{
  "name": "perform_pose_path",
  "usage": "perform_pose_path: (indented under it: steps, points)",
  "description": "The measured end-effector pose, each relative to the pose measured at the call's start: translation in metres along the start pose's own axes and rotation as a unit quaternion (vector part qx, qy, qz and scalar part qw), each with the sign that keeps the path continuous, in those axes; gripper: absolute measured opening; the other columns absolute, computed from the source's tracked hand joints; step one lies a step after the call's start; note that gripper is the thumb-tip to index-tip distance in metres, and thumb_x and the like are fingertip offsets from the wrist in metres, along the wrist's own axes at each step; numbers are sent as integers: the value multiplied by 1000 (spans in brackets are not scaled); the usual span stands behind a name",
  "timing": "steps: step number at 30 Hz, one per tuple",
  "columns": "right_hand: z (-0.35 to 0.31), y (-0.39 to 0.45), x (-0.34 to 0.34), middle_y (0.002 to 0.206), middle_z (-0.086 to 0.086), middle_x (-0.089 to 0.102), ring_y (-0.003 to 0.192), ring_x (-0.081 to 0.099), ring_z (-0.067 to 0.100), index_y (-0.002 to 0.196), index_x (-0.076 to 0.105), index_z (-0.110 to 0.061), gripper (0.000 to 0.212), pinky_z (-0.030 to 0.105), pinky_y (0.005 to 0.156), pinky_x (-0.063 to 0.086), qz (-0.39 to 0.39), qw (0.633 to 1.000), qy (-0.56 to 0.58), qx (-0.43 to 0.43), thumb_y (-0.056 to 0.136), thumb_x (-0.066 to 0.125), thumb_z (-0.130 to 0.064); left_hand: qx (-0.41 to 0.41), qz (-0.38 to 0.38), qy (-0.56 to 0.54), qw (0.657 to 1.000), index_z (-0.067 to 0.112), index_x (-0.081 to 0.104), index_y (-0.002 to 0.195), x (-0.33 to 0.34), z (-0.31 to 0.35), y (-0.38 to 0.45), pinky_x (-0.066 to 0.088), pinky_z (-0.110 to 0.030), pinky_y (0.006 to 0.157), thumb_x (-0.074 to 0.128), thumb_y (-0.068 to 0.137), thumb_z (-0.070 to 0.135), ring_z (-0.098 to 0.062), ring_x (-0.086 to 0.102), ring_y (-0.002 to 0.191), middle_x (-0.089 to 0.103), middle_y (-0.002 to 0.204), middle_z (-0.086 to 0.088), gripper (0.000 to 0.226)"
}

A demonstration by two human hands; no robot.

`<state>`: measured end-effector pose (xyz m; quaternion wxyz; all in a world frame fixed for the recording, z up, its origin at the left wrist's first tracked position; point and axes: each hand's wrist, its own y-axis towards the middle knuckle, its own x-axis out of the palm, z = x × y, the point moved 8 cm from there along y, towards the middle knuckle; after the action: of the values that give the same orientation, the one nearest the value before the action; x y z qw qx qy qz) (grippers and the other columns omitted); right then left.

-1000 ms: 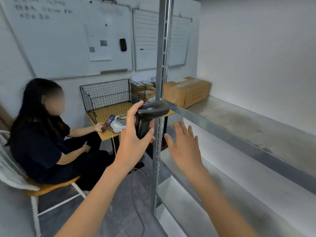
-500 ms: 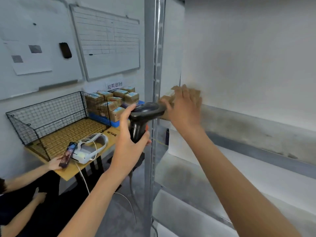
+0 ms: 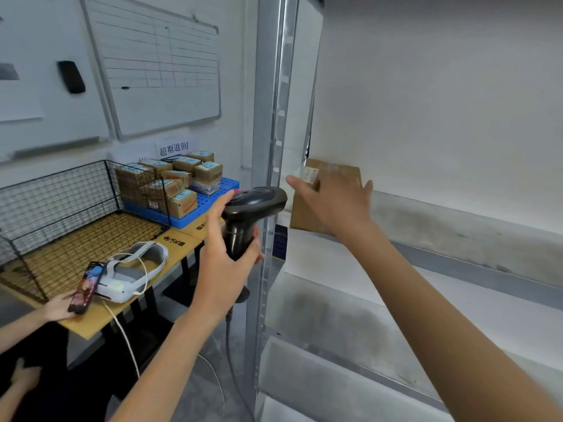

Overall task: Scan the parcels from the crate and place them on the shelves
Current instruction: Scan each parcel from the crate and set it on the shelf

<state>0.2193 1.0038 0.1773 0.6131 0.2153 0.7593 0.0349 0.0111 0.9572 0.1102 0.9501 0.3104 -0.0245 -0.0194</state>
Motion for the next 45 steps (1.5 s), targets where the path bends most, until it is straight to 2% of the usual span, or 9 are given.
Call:
perform_pose_path:
  steps: [6,10,18,23,28,35,38,40,45]
  points:
    - [-2,28,15,166,18,11,148,0,55,157,30,-28,98,73,115,-2,-118,989,-5,85,80,37,-89,2,-13,-11,1000,79,38,122,4,-1,3,59,-21,71,67,93,-7,-27,73,88,59,131,-18,95]
    - [0,28,21,168,13,1,145,-8,59,157,28,-31,91,78,109,-1,-128,987,2,97,82,51,-78,-3,-17,-16,1000,74,39,127,4,-7,1,60,-24,71,67,92,-8,-30,72,88,59,128,-16,93]
    - [9,21,25,169,2,-10,141,-20,62,158,11,-44,85,83,102,-7,-98,991,-36,78,86,45,-73,-8,-21,-10,1000,65,37,135,3,-19,-8,61,-27,72,67,93,-8,-25,73,80,68,109,-2,90]
    - [12,8,23,169,1,1,144,-5,60,157,18,-44,84,72,110,15,-33,997,-36,56,84,47,-73,-10,-11,-13,1000,69,38,132,-2,-18,-14,60,-25,73,67,93,-6,-24,75,76,65,119,-14,89]
    - [12,-23,26,168,-1,12,144,6,57,154,26,-43,86,66,110,20,65,996,-53,35,80,49,-78,-17,-10,-7,1000,58,36,142,-8,-22,-25,61,-27,75,67,93,-5,-26,75,79,67,112,-8,85]
    - [11,-96,38,165,-4,26,143,18,52,150,40,-41,82,63,107,27,141,990,14,-2,75,56,-70,-25,4,-9,1000,63,38,137,-24,-27,-48,64,-34,77,67,93,-7,-21,74,78,66,118,9,88]
    - [6,-138,51,160,-4,37,140,27,51,146,50,-38,80,62,102,33,195,978,67,-2,72,50,-67,-10,9,15,1000,60,36,139,-27,-28,-62,60,-20,75,67,93,-9,-21,74,78,64,115,32,89]
    - [3,-163,63,156,-5,44,138,33,51,142,55,-37,78,60,99,37,227,968,108,3,69,52,-66,-18,14,23,999,60,35,139,-29,-31,-71,58,-16,75,67,93,-9,-22,74,78,65,112,30,88]
    - [15,-203,117,155,-19,38,144,26,44,142,51,-44,79,63,107,30,171,955,229,79,65,53,-65,-68,12,45,997,65,34,137,-37,-48,-103,61,-35,72,68,94,0,-23,73,80,69,108,15,86]
